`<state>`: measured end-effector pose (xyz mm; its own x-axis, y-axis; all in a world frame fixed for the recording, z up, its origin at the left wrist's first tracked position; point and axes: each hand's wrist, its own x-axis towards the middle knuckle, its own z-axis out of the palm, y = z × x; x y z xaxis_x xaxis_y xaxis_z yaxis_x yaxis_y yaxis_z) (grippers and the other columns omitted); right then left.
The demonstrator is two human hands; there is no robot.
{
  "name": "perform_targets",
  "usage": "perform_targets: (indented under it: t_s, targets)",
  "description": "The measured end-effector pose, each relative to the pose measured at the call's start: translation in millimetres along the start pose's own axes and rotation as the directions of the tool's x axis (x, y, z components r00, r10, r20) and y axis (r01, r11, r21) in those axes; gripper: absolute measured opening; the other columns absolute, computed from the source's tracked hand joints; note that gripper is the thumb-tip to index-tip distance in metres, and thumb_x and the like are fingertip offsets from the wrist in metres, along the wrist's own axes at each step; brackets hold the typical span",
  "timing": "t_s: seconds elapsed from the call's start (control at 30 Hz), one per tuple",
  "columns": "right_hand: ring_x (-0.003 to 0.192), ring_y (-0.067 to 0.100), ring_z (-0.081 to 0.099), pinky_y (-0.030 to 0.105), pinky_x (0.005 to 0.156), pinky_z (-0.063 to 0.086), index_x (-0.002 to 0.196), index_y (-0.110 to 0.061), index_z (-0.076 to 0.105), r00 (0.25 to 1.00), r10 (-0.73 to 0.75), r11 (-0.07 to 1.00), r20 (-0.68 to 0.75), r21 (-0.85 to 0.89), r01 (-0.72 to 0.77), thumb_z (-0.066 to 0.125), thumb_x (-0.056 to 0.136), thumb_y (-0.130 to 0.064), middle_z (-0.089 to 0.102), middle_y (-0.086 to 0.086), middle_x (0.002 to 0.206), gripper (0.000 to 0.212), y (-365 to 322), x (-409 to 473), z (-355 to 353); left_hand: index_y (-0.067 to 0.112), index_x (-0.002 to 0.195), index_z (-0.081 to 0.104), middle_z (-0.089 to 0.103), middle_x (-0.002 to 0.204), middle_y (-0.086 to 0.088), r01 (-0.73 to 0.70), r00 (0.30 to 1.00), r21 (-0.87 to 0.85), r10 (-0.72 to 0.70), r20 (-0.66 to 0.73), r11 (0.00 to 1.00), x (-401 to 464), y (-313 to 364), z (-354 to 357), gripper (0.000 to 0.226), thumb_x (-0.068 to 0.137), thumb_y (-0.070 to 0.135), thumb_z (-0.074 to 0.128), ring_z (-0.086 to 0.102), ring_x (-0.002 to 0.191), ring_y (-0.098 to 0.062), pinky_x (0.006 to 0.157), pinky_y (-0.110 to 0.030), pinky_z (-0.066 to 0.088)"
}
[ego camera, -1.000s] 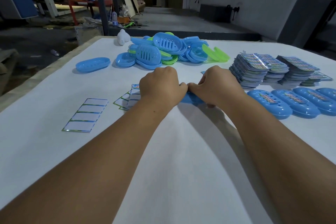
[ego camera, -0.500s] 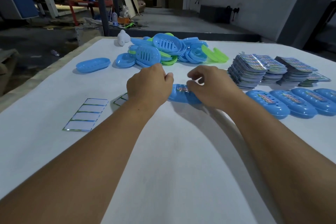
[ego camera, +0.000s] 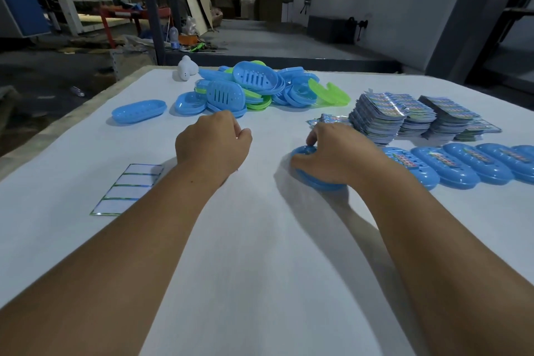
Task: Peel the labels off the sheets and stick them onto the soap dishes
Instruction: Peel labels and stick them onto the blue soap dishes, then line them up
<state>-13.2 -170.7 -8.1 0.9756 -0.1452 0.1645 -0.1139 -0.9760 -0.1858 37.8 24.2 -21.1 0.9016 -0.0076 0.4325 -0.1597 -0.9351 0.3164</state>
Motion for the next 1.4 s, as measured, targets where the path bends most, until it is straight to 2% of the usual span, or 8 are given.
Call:
perform_targets:
  t_s: [0.1, 0.17, 0.4, 0.83, 1.0, 1.13, 1.23, 1.4]
  targets:
    - [0.070, 0.024, 0.048, 0.028, 0.050, 0.026, 0.065, -0.015, 0.047, 0.999, 0.035, 0.999, -0.023, 0.015, -0.035, 0.063, 0.078, -0.050, 0.050, 0.002, 0.068, 0.041, 2, -5, -4, 0.027, 0.091, 0.057, 0.059, 0.085, 0.003, -0.006, 1.000, 0.004, 0.006, -0.004, 1.000, -1, 0, 1, 0.024, 0.095, 0.050, 0.053, 0.054, 0.078, -0.021, 0.065, -0.033, 0.035]
    - [0.065, 0.022, 0.044, 0.029, 0.049, 0.022, 0.061, -0.014, 0.042, 0.999, 0.046, 0.999, -0.013, 0.011, -0.045, 0.065, 0.079, -0.048, 0.045, 0.002, 0.065, 0.043, 0, -8, -7, 0.027, 0.090, 0.057, 0.058, 0.083, 0.003, -0.005, 1.000, 0.009, 0.005, -0.007, 1.000, 0, 0, 1, 0.025, 0.095, 0.051, 0.053, 0.053, 0.077, -0.020, 0.064, -0.033, 0.035]
    - [0.110, 0.032, 0.058, 0.039, 0.092, 0.052, 0.115, -0.011, 0.063, 0.999, 0.053, 0.998, -0.010, 0.032, -0.052, 0.061, 0.083, -0.013, 0.062, 0.009, 0.118, 0.032, 5, -8, -15, 0.029, 0.090, 0.057, 0.049, 0.072, 0.008, 0.006, 1.000, 0.023, -0.006, -0.002, 1.000, 2, -3, 2, 0.024, 0.094, 0.053, 0.053, 0.052, 0.076, -0.018, 0.059, -0.031, 0.033]
    - [0.108, 0.036, 0.063, 0.041, 0.087, 0.057, 0.113, -0.005, 0.070, 0.997, 0.074, 0.994, -0.014, 0.086, -0.073, 0.057, 0.078, 0.001, 0.067, 0.017, 0.115, 0.038, 6, -6, -13, 0.030, 0.089, 0.059, 0.053, 0.070, 0.010, 0.060, 0.998, 0.022, -0.060, 0.012, 0.998, 10, -15, 0, 0.021, 0.095, 0.048, 0.052, 0.046, 0.063, -0.009, 0.053, -0.028, 0.030]
    - [0.111, 0.024, 0.060, 0.030, 0.084, 0.046, 0.119, -0.023, 0.067, 0.999, -0.042, 0.988, -0.020, 0.148, 0.045, 0.061, 0.089, -0.020, 0.065, -0.001, 0.116, 0.030, -2, -1, 2, 0.029, 0.092, 0.059, 0.047, 0.070, 0.014, 0.077, 0.997, 0.004, -0.077, -0.001, 0.997, 11, -22, 2, 0.019, 0.094, 0.047, 0.054, 0.050, 0.068, -0.014, 0.058, -0.030, 0.033]
    - [0.109, 0.021, 0.057, 0.030, 0.082, 0.044, 0.115, -0.026, 0.067, 0.992, -0.115, 0.976, -0.050, 0.178, 0.122, 0.060, 0.092, -0.027, 0.064, -0.003, 0.113, 0.025, -9, 4, 13, 0.027, 0.109, 0.062, 0.061, 0.099, 0.003, 0.033, 0.999, -0.058, -0.035, -0.041, 0.998, 17, -24, 8, 0.021, 0.095, 0.040, 0.056, 0.052, 0.086, -0.017, 0.064, -0.032, 0.038]
    - [0.100, 0.017, 0.057, 0.030, 0.080, 0.044, 0.113, -0.027, 0.067, 0.986, -0.130, 0.970, -0.100, 0.193, 0.148, 0.059, 0.093, -0.028, 0.065, -0.005, 0.108, 0.022, -10, 7, 14, 0.024, 0.128, 0.057, 0.054, 0.129, -0.006, 0.001, 0.999, -0.012, -0.001, 0.034, 1.000, 32, -23, 17, 0.034, 0.096, 0.035, 0.054, 0.052, 0.112, -0.027, 0.086, -0.040, 0.045]
    - [0.091, 0.013, 0.053, 0.029, 0.076, 0.041, 0.111, -0.028, 0.068, 0.977, -0.142, 0.958, -0.157, 0.228, 0.176, 0.061, 0.093, -0.030, 0.063, -0.010, 0.099, 0.019, -8, 8, 14, 0.018, 0.135, 0.052, 0.050, 0.138, -0.006, -0.038, 0.995, 0.132, 0.025, 0.101, 0.990, 64, -20, 22, 0.040, 0.096, 0.026, 0.051, 0.046, 0.125, -0.031, 0.099, -0.045, 0.041]
